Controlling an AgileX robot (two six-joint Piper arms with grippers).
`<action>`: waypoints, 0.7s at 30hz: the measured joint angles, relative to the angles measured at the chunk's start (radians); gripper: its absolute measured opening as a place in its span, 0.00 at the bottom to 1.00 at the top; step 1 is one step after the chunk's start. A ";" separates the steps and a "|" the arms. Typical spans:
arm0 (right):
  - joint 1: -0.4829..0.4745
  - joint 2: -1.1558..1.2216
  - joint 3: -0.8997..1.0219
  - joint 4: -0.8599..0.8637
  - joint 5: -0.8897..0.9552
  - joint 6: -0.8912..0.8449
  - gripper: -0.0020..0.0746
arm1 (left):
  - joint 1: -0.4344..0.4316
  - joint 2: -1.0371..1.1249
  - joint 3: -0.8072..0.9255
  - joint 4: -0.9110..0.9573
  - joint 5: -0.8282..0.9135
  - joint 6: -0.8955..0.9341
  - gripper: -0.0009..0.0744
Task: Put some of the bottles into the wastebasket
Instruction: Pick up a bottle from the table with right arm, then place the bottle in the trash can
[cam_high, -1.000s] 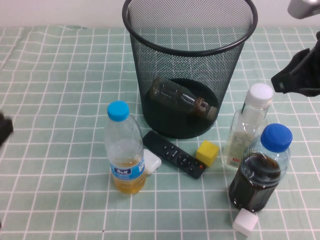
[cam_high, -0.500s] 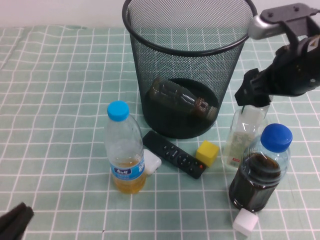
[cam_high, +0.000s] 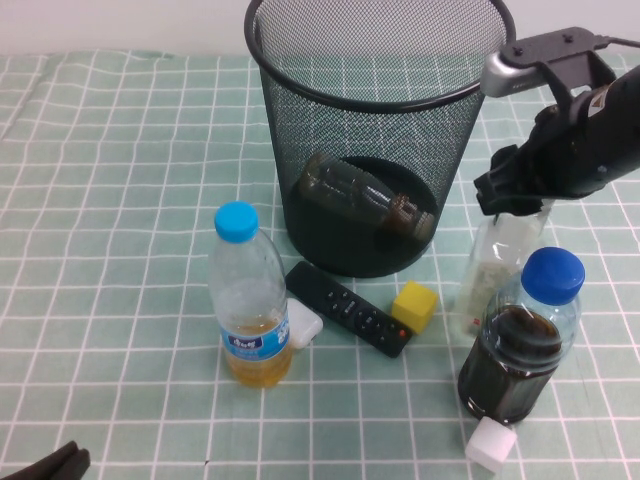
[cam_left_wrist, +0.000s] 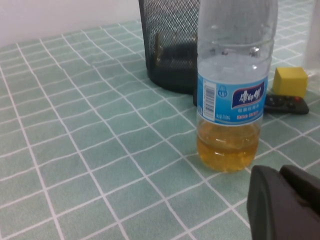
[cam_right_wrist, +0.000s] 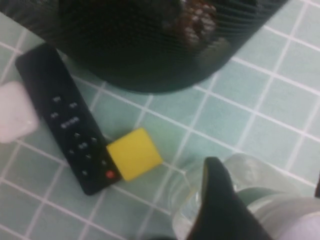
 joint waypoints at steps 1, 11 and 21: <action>0.000 0.000 -0.010 -0.017 0.017 0.011 0.46 | 0.000 0.000 0.000 0.000 0.004 0.000 0.01; 0.000 -0.020 -0.458 -0.423 0.324 0.229 0.46 | 0.000 0.000 0.000 -0.001 0.008 0.000 0.01; 0.039 0.069 -1.159 -0.179 0.356 0.134 0.46 | 0.000 0.000 0.000 -0.001 0.011 -0.001 0.01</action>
